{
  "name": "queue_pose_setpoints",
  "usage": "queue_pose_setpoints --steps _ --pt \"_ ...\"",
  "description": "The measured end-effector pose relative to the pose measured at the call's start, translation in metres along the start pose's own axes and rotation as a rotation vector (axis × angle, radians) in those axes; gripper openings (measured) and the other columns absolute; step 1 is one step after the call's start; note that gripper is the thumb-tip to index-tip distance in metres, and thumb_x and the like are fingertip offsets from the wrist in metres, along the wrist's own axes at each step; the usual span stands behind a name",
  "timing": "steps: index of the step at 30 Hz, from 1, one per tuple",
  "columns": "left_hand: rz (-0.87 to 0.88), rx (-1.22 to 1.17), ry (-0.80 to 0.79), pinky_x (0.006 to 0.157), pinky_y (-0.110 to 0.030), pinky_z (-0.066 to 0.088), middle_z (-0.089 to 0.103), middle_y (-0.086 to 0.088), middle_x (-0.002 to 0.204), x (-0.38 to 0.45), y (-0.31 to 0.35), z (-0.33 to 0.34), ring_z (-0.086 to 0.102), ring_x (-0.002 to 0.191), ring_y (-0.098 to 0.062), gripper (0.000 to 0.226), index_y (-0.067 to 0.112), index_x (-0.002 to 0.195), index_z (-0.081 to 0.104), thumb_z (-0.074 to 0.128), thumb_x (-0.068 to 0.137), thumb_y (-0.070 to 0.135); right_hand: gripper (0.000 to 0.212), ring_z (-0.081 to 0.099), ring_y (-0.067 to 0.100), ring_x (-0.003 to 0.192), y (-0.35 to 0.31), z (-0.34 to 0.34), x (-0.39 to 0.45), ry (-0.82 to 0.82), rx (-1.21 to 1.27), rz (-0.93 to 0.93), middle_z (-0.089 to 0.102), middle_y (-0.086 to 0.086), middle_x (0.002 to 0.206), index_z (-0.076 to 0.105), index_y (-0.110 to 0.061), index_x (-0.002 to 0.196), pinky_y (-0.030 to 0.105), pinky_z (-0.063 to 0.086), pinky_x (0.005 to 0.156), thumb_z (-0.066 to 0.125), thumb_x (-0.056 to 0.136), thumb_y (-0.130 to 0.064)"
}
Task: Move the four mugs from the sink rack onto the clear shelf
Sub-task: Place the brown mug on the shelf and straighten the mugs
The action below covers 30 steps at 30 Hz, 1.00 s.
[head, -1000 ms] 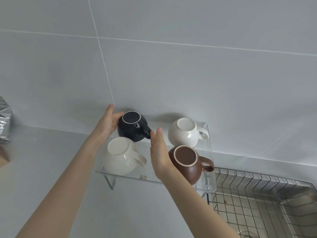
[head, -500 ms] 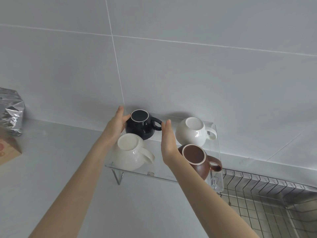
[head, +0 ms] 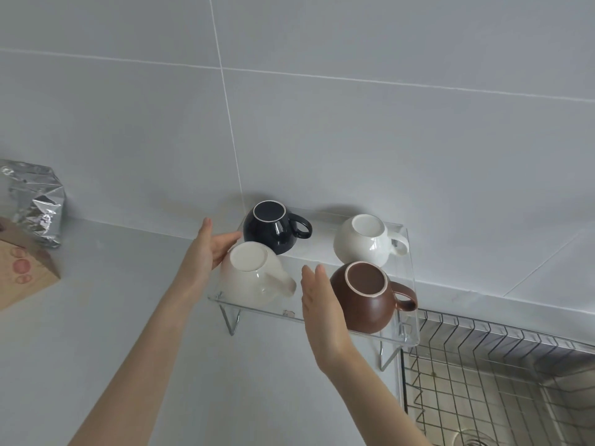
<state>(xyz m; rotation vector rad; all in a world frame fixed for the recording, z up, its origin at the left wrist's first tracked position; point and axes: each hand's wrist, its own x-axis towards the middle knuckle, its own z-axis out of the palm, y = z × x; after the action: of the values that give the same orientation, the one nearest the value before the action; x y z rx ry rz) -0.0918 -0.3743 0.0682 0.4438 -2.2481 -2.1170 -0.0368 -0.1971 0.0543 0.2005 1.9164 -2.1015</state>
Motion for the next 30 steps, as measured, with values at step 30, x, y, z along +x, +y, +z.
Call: queue_pose_setpoints --steps 30 --pt "0.040 0.310 0.183 0.072 -0.033 0.037 0.057 -0.007 0.079 -0.050 0.020 0.015 0.048 0.084 -0.026 0.016 0.023 0.070 0.058 0.050 0.080 0.033 0.044 0.044 0.012 0.128 -0.019 -0.010 -0.025 -0.113 0.079 0.023 0.046 -0.005 0.140 0.045 -0.022 0.132 0.035 0.029 0.113 0.047 0.090 -0.034"
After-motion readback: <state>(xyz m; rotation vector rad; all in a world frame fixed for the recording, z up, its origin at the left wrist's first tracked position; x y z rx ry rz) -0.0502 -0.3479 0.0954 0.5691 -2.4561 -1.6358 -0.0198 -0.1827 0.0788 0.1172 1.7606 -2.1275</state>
